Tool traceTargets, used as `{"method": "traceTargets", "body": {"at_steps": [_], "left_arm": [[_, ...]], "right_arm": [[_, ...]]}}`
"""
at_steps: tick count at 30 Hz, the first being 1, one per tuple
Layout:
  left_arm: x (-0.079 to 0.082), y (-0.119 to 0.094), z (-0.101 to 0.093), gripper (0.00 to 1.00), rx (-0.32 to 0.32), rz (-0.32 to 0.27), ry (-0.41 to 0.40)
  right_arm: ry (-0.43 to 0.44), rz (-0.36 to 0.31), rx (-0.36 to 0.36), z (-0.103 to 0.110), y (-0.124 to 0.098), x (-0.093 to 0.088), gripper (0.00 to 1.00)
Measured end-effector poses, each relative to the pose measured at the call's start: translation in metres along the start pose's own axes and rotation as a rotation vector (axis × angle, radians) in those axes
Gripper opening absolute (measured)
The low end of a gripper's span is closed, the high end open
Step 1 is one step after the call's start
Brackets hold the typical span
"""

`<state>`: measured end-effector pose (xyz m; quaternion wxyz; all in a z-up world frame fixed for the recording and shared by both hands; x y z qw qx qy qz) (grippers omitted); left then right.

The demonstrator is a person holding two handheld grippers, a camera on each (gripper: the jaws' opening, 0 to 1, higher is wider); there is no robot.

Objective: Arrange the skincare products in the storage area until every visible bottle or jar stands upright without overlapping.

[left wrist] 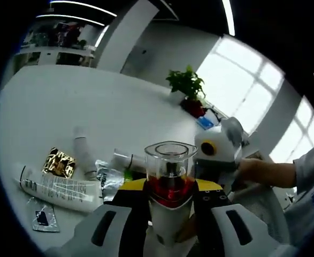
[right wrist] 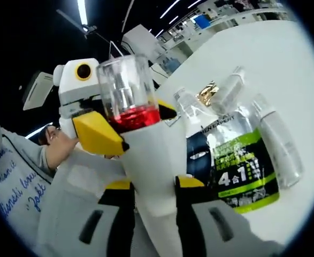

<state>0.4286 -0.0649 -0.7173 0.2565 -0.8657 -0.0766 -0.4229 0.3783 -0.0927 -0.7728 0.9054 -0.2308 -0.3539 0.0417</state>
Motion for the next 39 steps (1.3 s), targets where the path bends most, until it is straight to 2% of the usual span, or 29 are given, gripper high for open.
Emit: {"method": "traceTargets", "body": {"at_steps": [19,31,39], "left_arm": [[0.006,0.016,-0.006,0.29,0.014,-0.015,0.024],[0.013,0.022,-0.01,0.3,0.044,-0.053,0.069],[0.018,0.023,-0.014,0.3,0.067,-0.05,0.167]], "right_arm": [[-0.041,0.009,-0.042,-0.015,-0.012,0.007,0.28],[-0.13,0.023,-0.078,-0.026,-0.016,0.017,0.28],[-0.22,0.053,-0.111,-0.03,-0.018,0.021,0.28]]}}
Point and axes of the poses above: the point that each gripper's makers call its tool centre point, and the gripper's own axes: y roughly forward along the fingers, z roughly to its left, x roughly out of its top, the point moved 3 cm from there along -y, roughly backward along the fingers, and after that the axes turned 1 degree about y, right-handed, at the moved point
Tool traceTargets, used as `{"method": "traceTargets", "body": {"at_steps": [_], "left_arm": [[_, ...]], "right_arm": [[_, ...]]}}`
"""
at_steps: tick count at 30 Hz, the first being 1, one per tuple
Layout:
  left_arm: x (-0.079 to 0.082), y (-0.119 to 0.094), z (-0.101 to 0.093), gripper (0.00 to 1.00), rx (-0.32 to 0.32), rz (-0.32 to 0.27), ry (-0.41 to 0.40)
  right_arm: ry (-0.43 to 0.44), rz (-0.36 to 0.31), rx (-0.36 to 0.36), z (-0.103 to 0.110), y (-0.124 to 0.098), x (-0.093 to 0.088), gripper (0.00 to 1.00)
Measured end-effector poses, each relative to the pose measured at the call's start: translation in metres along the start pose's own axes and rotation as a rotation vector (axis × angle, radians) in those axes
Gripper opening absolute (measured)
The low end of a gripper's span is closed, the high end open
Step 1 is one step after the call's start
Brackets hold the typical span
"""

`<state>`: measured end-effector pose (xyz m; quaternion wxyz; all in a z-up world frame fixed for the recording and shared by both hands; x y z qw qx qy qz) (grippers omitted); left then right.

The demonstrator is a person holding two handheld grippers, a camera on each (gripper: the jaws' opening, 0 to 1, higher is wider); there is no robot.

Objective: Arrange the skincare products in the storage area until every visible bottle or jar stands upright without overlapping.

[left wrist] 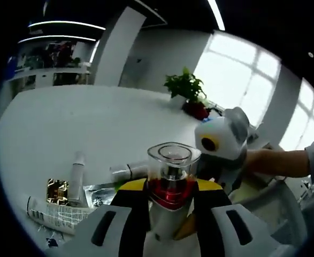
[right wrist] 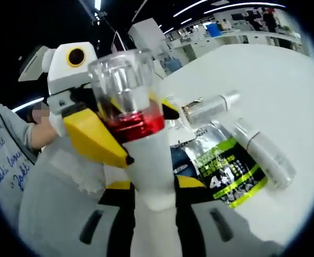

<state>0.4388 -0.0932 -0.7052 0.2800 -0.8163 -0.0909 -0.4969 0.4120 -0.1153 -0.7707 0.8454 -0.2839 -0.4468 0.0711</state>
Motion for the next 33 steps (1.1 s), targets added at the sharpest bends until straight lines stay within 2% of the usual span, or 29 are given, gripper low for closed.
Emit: {"method": "traceTargets", "body": {"at_steps": [14,21,27,33], "left_arm": [[0.0,-0.001,-0.011,0.3,0.021,-0.007,0.085],[-0.002,0.001,-0.02,0.3,0.027,0.0,0.145],[-0.004,-0.002,-0.024,0.3,0.017,0.005,0.159],[-0.004,-0.001,-0.022,0.3,0.023,-0.006,0.16]], "right_arm": [[-0.182,0.053,-0.058,-0.008,-0.006,0.002,0.28],[-0.218,0.048,-0.073,-0.01,-0.008,-0.001,0.28],[-0.24,0.051,-0.091,-0.014,-0.012,-0.005,0.29],[-0.204,0.021,-0.101,-0.014,-0.013,-0.007,0.29]]}}
Point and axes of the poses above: the point that each gripper's makers call its tool centre point, and the gripper's own axes: y roughly forward along the fingers, z roughly to its left, x roughly out of its top, the point moved 3 cm from there along -y, roughly backward along the fingers, and after that the axes turned 1 degree about y, right-handed, at the moved point
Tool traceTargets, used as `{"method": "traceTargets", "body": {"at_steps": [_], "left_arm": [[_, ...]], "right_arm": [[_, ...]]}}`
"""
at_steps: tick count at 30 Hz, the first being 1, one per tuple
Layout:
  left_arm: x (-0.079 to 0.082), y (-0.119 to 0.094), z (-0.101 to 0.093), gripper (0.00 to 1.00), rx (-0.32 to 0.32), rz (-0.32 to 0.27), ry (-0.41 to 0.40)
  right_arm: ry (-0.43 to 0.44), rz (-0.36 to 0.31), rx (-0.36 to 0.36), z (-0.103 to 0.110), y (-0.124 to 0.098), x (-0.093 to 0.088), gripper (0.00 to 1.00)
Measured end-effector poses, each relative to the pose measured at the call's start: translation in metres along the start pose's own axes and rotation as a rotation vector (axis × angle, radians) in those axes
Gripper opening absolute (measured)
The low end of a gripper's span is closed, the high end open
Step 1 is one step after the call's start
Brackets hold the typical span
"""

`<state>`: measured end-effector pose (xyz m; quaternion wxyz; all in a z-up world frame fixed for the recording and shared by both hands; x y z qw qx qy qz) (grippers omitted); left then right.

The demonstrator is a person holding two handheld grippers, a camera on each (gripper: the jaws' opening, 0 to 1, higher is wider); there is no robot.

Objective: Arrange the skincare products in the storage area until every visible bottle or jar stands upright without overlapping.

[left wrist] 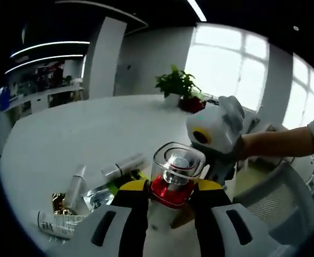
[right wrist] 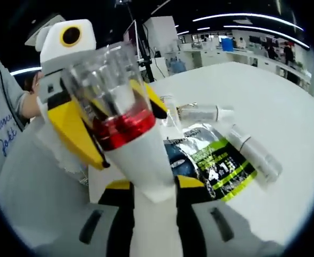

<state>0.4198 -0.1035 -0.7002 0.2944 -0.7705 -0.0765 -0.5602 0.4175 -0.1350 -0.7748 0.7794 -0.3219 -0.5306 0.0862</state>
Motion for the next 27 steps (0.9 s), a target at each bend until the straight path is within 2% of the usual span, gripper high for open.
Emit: {"method": "traceTargets", "body": {"at_steps": [6,14,20,24,27], "left_arm": [[0.0,0.0,-0.001,0.29,-0.004,-0.005,0.005],[0.0,0.001,-0.001,0.3,-0.001,-0.007,-0.001],[0.0,0.002,-0.002,0.3,-0.002,-0.01,0.001],[0.0,0.002,-0.003,0.3,-0.002,-0.014,-0.003],[0.0,0.002,-0.003,0.3,0.0,-0.021,-0.005]], "right_arm": [[0.009,-0.014,-0.038,0.003,-0.003,-0.001,0.29],[0.081,-0.137,-0.131,0.012,-0.018,0.012,0.3],[0.164,-0.15,-0.198,0.02,-0.016,0.019,0.39],[0.079,-0.148,-0.288,0.016,-0.012,0.023,0.37],[0.059,-0.131,-0.311,0.015,-0.006,0.023,0.35]]}}
Point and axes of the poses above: the point that each gripper's makers call its tool centre point, and the gripper's own axes: y roughly forward along the fingers, z roughly to its left, x roughly out of its top, the point moved 3 cm from there along -y, roughly backward along the fingers, and after that the axes turned 1 degree about y, right-handed, at the moved point
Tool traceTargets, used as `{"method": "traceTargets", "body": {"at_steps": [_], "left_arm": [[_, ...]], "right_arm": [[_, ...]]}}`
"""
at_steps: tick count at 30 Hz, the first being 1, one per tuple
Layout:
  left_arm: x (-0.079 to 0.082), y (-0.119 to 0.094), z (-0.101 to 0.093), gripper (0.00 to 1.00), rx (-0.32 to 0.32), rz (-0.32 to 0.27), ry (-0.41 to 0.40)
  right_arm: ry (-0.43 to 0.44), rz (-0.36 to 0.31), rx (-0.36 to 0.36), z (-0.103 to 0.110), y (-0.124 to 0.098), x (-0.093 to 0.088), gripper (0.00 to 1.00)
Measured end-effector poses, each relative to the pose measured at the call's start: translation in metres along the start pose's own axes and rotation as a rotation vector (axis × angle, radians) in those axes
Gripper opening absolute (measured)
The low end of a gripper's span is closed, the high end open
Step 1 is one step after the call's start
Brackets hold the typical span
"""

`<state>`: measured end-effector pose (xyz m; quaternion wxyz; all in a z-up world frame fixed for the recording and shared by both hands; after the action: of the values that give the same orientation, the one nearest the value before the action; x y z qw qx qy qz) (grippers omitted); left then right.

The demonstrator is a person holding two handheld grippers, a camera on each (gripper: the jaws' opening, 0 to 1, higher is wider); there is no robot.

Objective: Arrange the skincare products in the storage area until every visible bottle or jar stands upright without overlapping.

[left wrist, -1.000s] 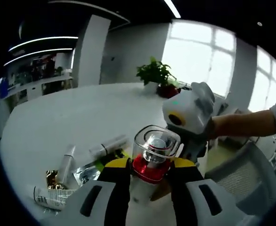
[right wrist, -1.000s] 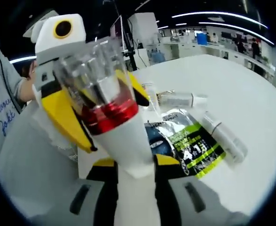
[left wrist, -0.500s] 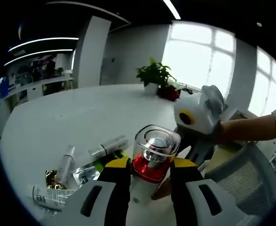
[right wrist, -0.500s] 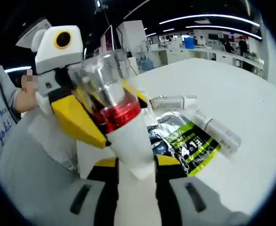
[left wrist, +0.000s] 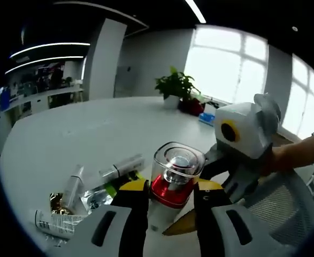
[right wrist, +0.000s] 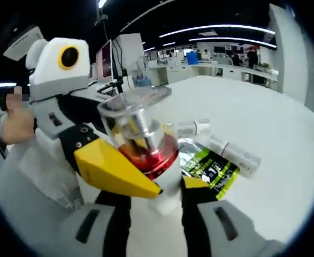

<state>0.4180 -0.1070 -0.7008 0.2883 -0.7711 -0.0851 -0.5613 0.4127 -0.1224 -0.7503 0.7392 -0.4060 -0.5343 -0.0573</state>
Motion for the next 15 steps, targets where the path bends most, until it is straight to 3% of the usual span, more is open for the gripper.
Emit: {"method": "traceTargets", "body": {"at_steps": [7,15], "left_arm": [[0.0002,0.0005,0.0018,0.3,-0.004,-0.023,-0.015],[0.001,0.003,-0.0004,0.3,-0.018,-0.028,0.031]], "right_arm": [[-0.02,-0.013,-0.013,-0.0045,0.0002,-0.0008,0.33],[-0.071,-0.004,-0.018,-0.0064,-0.0017,-0.0022,0.32]]}}
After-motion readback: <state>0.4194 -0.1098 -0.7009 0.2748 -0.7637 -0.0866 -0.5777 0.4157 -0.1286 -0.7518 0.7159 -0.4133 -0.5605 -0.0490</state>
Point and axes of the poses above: the point that each gripper's makers call its tool centre point, and the gripper's own axes: y roughly forward along the fingers, z roughly to its left, x roughly out of its top, the point moved 3 cm from there along -y, roughly backward along the fingers, and after that the axes turned 1 degree about y, right-handed, at the moved point
